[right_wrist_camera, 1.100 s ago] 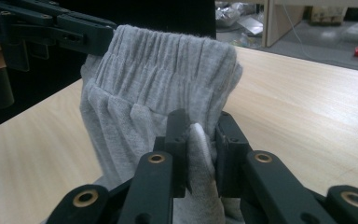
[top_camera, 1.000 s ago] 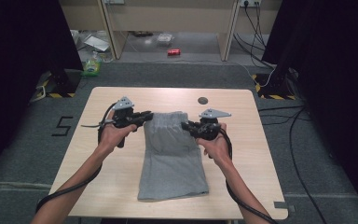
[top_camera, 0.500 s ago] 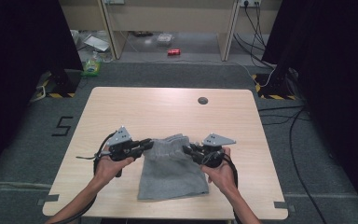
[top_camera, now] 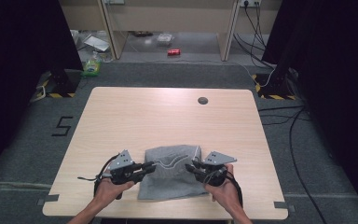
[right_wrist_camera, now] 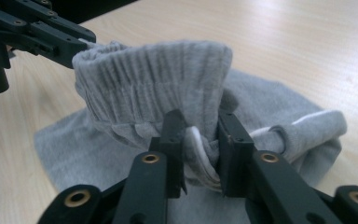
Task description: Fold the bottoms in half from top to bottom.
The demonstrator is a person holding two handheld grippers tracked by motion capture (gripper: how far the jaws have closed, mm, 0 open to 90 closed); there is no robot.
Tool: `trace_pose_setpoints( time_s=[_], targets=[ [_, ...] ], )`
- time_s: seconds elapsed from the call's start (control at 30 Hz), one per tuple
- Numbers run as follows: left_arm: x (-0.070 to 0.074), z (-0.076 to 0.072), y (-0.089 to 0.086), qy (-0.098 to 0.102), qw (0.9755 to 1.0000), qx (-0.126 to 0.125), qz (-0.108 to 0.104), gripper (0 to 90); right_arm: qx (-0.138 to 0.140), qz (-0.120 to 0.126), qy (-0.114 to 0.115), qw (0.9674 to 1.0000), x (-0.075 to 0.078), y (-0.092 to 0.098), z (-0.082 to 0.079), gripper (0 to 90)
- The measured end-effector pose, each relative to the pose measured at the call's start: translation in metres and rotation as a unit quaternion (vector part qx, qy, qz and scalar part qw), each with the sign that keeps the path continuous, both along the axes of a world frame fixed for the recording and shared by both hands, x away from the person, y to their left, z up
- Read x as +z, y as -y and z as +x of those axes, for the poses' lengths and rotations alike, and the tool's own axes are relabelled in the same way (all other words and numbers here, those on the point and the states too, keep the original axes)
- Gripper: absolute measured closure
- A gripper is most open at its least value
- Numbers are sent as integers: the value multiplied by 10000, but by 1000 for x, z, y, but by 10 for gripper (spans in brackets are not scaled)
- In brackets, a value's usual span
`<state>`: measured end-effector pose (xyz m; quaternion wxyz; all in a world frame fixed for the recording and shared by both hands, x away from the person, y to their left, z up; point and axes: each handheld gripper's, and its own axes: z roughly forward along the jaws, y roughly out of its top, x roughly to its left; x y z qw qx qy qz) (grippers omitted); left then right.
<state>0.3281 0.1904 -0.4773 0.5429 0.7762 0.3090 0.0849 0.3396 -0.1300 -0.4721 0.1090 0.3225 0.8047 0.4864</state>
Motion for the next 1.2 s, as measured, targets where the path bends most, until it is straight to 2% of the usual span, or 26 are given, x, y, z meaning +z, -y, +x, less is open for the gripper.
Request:
trace_pose_setpoints(
  time_s=[0.2, 0.3, 0.33, 0.53, 0.67, 0.8, 0.97, 1.1, 1.2],
  targets=[
    [1, -6, -1, -63, 9998, -106, -149, 742, -17, 43, -168, 9998, 1, 9, -9, 648],
    [6, -6, -4, -63, 9989, -75, -451, 667, -36, 136, -226, 9996, 5, 16, -14, 605],
    [11, -5, -5, -49, 9982, -56, -598, 643, -59, 196, -174, 9996, 9, 20, -17, 603],
    [15, 6, -3, -115, 9981, 15, -606, 589, -171, 237, -90, 9995, 16, 25, -15, 596],
    [6, 11, 1, -272, 9987, 62, -420, 556, -132, 155, -138, 9997, 13, 18, -9, 596],
    [-4, 4, 7, -368, 9992, -58, -149, 524, 7, 33, -251, 9997, 8, 6, -7, 585],
    [-13, -12, 12, -282, 9993, -174, 195, 493, 138, -127, -467, 9987, -2, -5, -12, 539],
    [-24, -26, 16, -245, 9984, -266, 435, 484, 123, -482, -454, 9977, -10, -8, -22, 503],
    [-34, -36, 21, -101, 9961, -319, 812, 484, 71, -808, -462, 9956, -18, -7, -30, 468]
  ],
)
